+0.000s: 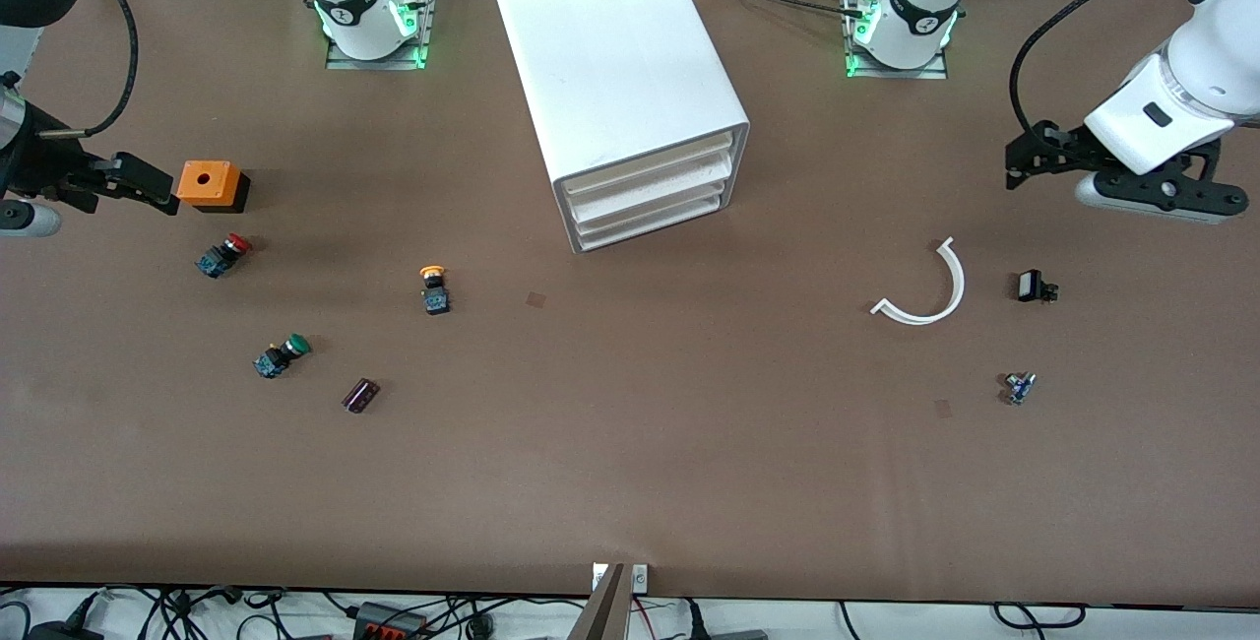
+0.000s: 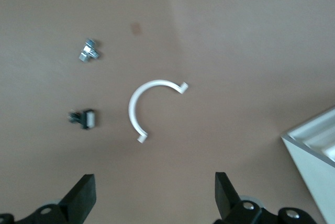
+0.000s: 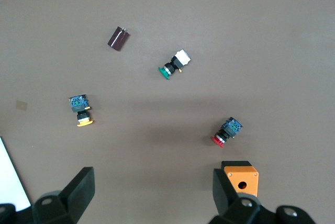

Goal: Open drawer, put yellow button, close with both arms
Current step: 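Reach the left gripper to the drawer front while the right gripper reaches buttons, then pull the white drawer open with the left gripper while the right grasps yellow button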

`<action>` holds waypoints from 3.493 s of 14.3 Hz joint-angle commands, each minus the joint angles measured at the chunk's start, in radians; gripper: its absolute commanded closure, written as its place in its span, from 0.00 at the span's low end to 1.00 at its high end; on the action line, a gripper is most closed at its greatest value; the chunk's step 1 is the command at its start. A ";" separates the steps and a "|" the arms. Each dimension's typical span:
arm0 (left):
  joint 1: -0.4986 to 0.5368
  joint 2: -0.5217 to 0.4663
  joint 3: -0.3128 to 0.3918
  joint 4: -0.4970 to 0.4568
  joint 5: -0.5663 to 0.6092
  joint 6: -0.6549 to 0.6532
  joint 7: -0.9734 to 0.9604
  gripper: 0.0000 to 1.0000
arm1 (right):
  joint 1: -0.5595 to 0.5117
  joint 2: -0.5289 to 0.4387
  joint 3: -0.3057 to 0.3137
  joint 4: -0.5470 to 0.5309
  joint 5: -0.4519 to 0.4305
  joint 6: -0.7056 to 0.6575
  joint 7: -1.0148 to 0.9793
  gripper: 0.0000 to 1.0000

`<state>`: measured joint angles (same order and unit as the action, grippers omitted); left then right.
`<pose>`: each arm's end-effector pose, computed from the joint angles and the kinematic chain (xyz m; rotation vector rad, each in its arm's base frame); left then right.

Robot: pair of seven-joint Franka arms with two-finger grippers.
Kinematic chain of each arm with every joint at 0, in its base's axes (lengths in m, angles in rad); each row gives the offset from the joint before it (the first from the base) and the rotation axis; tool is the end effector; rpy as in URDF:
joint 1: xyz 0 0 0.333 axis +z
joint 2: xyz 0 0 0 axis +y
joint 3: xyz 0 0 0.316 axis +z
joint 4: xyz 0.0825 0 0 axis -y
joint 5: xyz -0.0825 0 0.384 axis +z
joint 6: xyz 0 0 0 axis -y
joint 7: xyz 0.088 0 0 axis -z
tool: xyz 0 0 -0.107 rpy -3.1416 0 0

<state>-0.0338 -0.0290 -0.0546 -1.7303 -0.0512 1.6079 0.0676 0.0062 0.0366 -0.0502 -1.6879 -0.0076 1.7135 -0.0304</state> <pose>0.5398 -0.0535 0.5684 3.0808 -0.2340 -0.1452 0.5724 -0.0255 0.5606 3.1325 -0.0195 -0.0177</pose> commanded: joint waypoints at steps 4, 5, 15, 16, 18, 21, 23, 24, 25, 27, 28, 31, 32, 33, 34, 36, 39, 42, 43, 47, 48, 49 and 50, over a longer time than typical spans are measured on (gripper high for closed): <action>-0.014 0.113 -0.010 0.084 -0.146 -0.252 0.018 0.00 | 0.008 -0.001 0.003 -0.009 0.001 0.008 -0.013 0.00; -0.023 0.130 -0.010 0.084 -0.191 -0.272 0.049 0.00 | 0.009 0.000 0.003 -0.009 0.001 0.005 -0.011 0.00; -0.149 0.383 -0.010 0.086 -0.676 -0.056 0.231 0.00 | 0.107 0.121 0.003 -0.004 0.052 0.034 -0.003 0.00; -0.155 0.414 -0.010 0.086 -0.735 -0.037 0.306 0.00 | 0.115 0.137 0.003 -0.006 0.052 0.037 -0.009 0.00; -0.140 0.467 -0.010 0.077 -0.885 -0.029 0.472 0.00 | 0.126 0.186 0.004 -0.006 0.054 0.049 -0.012 0.00; -0.146 0.488 -0.010 -0.027 -1.103 0.010 0.667 0.00 | 0.195 0.249 0.004 -0.010 0.054 0.115 -0.009 0.00; -0.156 0.489 -0.011 -0.121 -1.200 0.058 0.785 0.00 | 0.224 0.290 0.004 -0.010 0.054 0.142 0.003 0.00; -0.170 0.492 -0.010 -0.144 -1.232 0.067 0.831 0.00 | 0.224 0.321 0.004 -0.010 0.058 0.149 0.003 0.00; -0.173 0.503 -0.010 -0.164 -1.246 0.067 0.863 0.00 | 0.224 0.347 0.004 -0.012 0.070 0.164 0.003 0.00; -0.178 0.520 -0.016 -0.195 -1.256 0.066 0.908 0.13 | 0.232 0.379 0.004 -0.016 0.075 0.193 0.003 0.00; -0.178 0.520 -0.039 -0.216 -1.286 0.066 0.910 0.23 | 0.244 0.390 0.004 -0.016 0.078 0.210 0.004 0.00; -0.187 0.520 -0.053 -0.267 -1.360 0.066 0.917 0.32 | 0.278 0.434 0.004 -0.016 0.083 0.264 0.004 0.00; -0.187 0.523 -0.062 -0.268 -1.360 0.066 0.917 0.34 | 0.284 0.448 0.004 -0.018 0.083 0.274 0.006 0.00; -0.189 0.523 -0.065 -0.275 -1.360 0.066 0.917 0.37 | 0.294 0.463 0.004 -0.018 0.083 0.278 0.006 0.00; -0.189 0.523 -0.077 -0.285 -1.360 0.063 0.917 0.41 | 0.305 0.474 0.004 -0.018 0.083 0.282 0.006 0.00; -0.189 0.523 -0.103 -0.304 -1.360 0.063 0.917 0.47 | 0.313 0.509 0.004 -0.018 0.083 0.297 0.004 0.00; -0.190 0.523 -0.111 -0.311 -1.360 0.060 0.917 0.54 | 0.334 0.542 0.003 -0.016 0.083 0.313 0.006 0.00; -0.189 0.524 -0.111 -0.310 -1.359 0.056 0.916 0.79 | 0.347 0.575 0.004 -0.016 0.083 0.345 0.027 0.00; -0.187 0.524 -0.111 -0.308 -1.359 0.056 0.916 0.85 | 0.348 0.586 0.003 -0.016 0.081 0.351 0.035 0.00; -0.178 0.524 -0.108 -0.295 -1.349 0.050 0.894 0.97 | 0.368 0.608 0.003 -0.018 0.083 0.354 0.069 0.00; -0.172 0.524 -0.103 -0.284 -1.348 0.050 0.885 0.97 | 0.367 0.611 0.004 -0.018 0.083 0.353 0.069 0.00; -0.160 0.524 -0.100 -0.261 -1.340 0.050 0.859 0.97 | 0.364 0.612 0.003 -0.018 0.083 0.353 0.069 0.00; -0.152 0.528 -0.097 -0.235 -1.323 0.050 0.830 0.97 | 0.363 0.614 0.003 -0.018 0.083 0.351 0.069 0.00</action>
<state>-0.2105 0.5027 -0.1589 -2.0080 -1.3920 1.6479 0.9547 0.3658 0.6508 -0.0404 -1.7022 0.0618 2.0576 0.0292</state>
